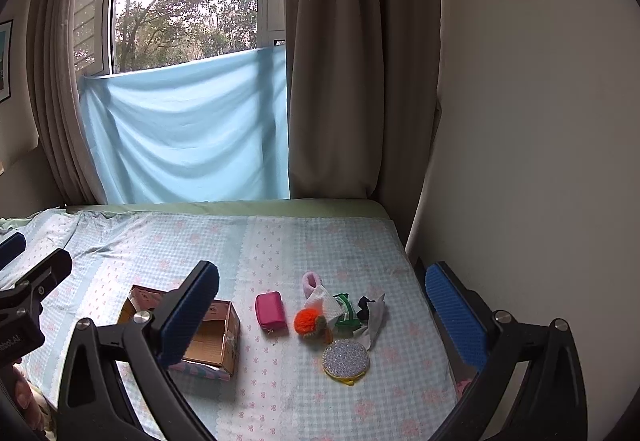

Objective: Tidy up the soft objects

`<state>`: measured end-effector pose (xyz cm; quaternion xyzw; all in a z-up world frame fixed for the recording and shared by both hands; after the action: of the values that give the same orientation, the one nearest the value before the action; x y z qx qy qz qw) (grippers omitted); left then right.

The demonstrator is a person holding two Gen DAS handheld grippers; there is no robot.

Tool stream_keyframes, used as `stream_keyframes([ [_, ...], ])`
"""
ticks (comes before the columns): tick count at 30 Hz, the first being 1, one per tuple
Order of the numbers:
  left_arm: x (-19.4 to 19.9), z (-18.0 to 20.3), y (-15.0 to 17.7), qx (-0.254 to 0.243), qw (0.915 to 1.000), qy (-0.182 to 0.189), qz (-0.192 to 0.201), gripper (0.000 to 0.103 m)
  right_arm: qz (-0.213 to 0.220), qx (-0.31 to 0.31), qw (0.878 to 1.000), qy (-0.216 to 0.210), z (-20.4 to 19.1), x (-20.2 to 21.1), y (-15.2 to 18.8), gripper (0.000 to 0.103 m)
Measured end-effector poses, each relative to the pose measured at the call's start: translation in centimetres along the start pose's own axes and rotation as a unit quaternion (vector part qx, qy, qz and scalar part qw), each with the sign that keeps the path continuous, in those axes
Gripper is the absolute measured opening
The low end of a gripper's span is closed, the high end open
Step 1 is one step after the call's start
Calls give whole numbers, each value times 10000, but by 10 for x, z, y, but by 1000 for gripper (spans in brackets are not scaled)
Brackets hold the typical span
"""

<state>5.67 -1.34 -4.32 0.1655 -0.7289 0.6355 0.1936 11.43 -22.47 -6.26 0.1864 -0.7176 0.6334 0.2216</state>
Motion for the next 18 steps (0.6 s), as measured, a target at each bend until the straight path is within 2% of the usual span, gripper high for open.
stream_keyframes([
  [10,-1,-1,0,31,10000,-3,-50,103,8,2,10000,-12,-2,0,1,103],
  [14,-15,-3,-1,-39,9996,43,-275,103,-20,-53,10000,-14,0,-4,0,103],
  [18,-51,-1,8,-51,9974,279,-658,103,-128,-179,9998,30,6,-19,6,103],
])
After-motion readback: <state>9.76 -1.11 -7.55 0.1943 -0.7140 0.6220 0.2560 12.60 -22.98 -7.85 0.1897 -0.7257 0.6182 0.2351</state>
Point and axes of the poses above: each gripper's, at about its wrist camera, not at the fingertips, and x roughly against the way its jaws point, z to its right, y to its underside, the point moved 8 cm from there along -x, roughly the way its jaws point, and after that the axes turned 9 degrees about -x, right-handed, at the moved point
